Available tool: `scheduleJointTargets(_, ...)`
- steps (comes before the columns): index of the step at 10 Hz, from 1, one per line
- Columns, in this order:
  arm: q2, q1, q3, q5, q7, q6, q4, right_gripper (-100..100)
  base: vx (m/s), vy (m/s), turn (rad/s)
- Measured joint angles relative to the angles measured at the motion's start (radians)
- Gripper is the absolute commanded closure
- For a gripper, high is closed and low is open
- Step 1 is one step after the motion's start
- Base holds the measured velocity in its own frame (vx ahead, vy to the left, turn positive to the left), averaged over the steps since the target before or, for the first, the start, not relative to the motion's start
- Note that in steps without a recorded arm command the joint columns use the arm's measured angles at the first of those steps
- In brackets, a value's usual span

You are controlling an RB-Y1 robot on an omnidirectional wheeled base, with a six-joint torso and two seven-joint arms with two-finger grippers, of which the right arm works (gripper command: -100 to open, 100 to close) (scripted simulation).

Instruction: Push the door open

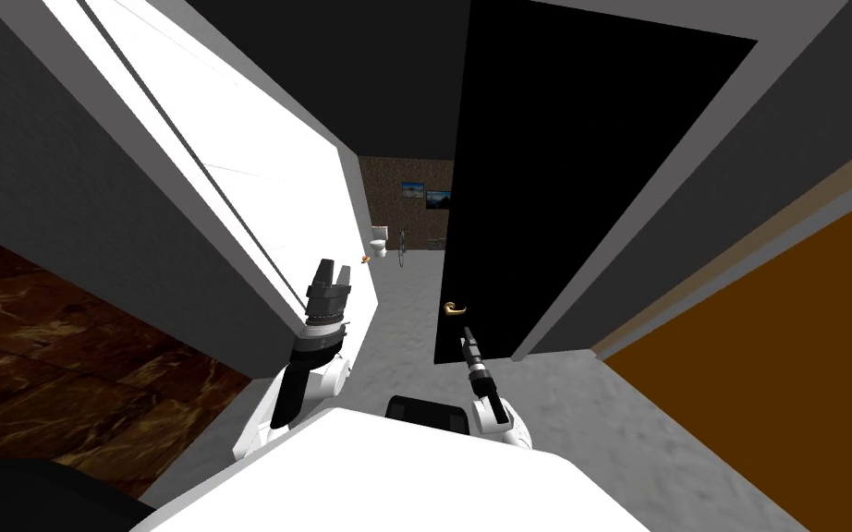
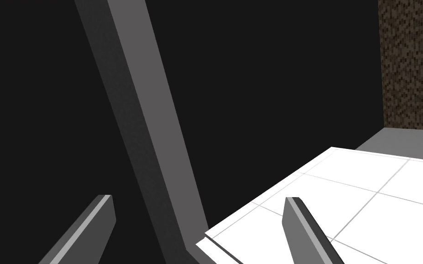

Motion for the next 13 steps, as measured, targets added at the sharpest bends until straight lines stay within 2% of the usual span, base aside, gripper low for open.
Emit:
scheduleJointTargets(8,0.011,-0.004,-0.017,-0.004,0.007,-0.016,0.025,-100,0.186,0.024,0.025)
scheduleJointTargets(9,0.011,-0.004,-0.018,-0.004,0.008,-0.017,0.026,100,-0.009,-0.002,-0.004)
scheduleJointTargets(13,0.010,-0.009,-0.019,-0.005,0.008,-0.015,0.024,100,-0.010,-0.003,0.004)
